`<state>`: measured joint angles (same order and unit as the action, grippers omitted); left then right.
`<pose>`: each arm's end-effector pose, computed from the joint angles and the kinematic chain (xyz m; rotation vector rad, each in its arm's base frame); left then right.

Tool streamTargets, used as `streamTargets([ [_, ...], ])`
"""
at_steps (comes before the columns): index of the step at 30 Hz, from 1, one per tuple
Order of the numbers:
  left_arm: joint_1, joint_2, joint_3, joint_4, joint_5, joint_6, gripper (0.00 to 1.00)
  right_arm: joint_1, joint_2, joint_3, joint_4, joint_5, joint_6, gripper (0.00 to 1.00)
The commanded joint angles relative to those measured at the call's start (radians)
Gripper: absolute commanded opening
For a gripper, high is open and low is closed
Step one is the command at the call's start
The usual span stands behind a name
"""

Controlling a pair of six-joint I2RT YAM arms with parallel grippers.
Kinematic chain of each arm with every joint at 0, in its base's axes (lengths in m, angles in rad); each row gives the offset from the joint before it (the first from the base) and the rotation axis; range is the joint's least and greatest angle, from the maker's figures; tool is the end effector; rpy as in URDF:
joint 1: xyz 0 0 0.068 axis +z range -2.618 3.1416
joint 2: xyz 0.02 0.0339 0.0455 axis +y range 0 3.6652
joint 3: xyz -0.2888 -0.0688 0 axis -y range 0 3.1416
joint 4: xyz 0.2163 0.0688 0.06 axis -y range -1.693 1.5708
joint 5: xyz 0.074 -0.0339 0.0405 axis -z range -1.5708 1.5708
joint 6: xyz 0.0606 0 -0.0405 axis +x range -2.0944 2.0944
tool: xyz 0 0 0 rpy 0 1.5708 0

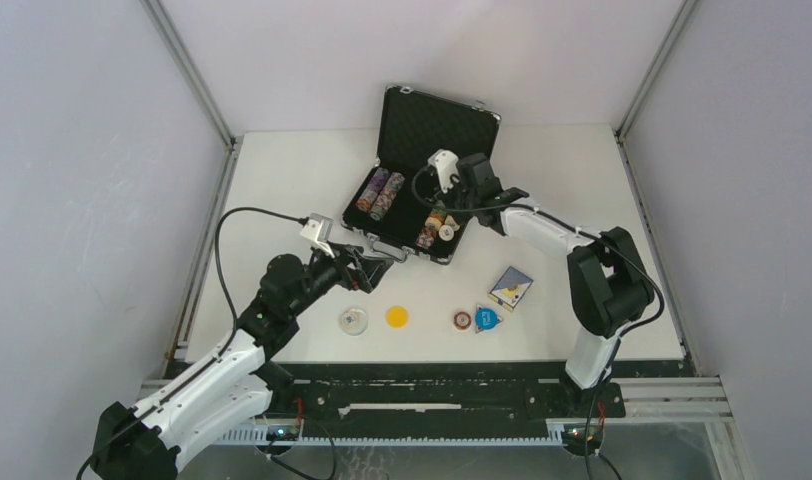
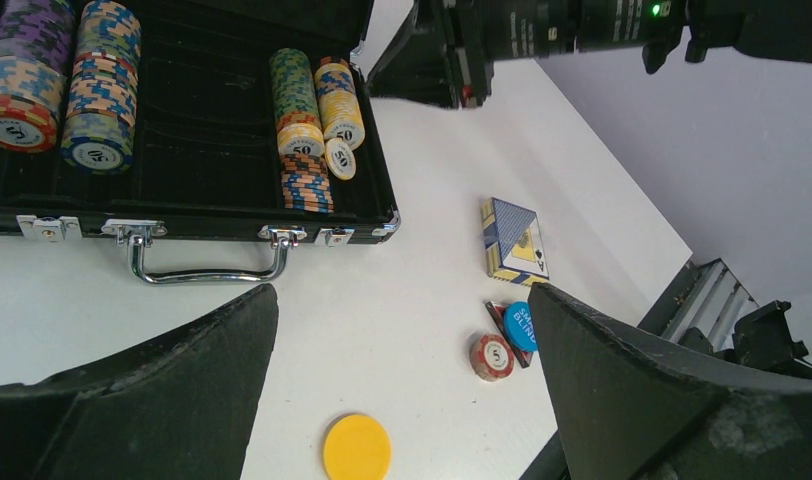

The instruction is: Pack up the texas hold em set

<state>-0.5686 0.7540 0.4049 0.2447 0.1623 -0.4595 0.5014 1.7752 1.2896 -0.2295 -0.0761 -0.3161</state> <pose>0.1349 -0.0978 0.2797 0.2237 1.7425 -0.9000 0.3480 0.1960 0.2603 -0.9466 2.0854 0.1834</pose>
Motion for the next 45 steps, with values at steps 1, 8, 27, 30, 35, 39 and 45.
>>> streamTargets([
  [1, 0.007, -0.014, -0.025, 0.038, 0.004, 0.016, 1.0, 0.042, 0.02, -0.029, 0.02, -0.049, 0.087, 0.11],
  [8, 0.007, -0.012, -0.028, 0.047, 0.012, 0.006, 1.0, 0.054, 0.056, -0.026, -0.022, -0.073, 0.102, 0.0],
  [27, 0.007, -0.026, -0.03, 0.036, 0.0, 0.005, 1.0, 0.049, 0.192, 0.128, -0.202, -0.025, 0.125, 0.0],
  [30, 0.007, -0.029, -0.031, 0.029, -0.007, 0.006, 1.0, 0.048, 0.228, 0.172, -0.24, -0.009, 0.138, 0.0],
  [35, 0.007, -0.027, -0.032, 0.026, -0.011, 0.008, 1.0, 0.043, 0.291, 0.247, -0.299, 0.013, 0.159, 0.0],
  [39, 0.007, -0.028, -0.032, 0.023, -0.017, 0.01, 1.0, 0.034, 0.322, 0.283, -0.341, 0.026, 0.18, 0.0],
  [45, 0.007, -0.027, -0.031, 0.023, -0.017, 0.01, 1.0, -0.004, 0.311, 0.28, -0.318, 0.052, 0.213, 0.0],
])
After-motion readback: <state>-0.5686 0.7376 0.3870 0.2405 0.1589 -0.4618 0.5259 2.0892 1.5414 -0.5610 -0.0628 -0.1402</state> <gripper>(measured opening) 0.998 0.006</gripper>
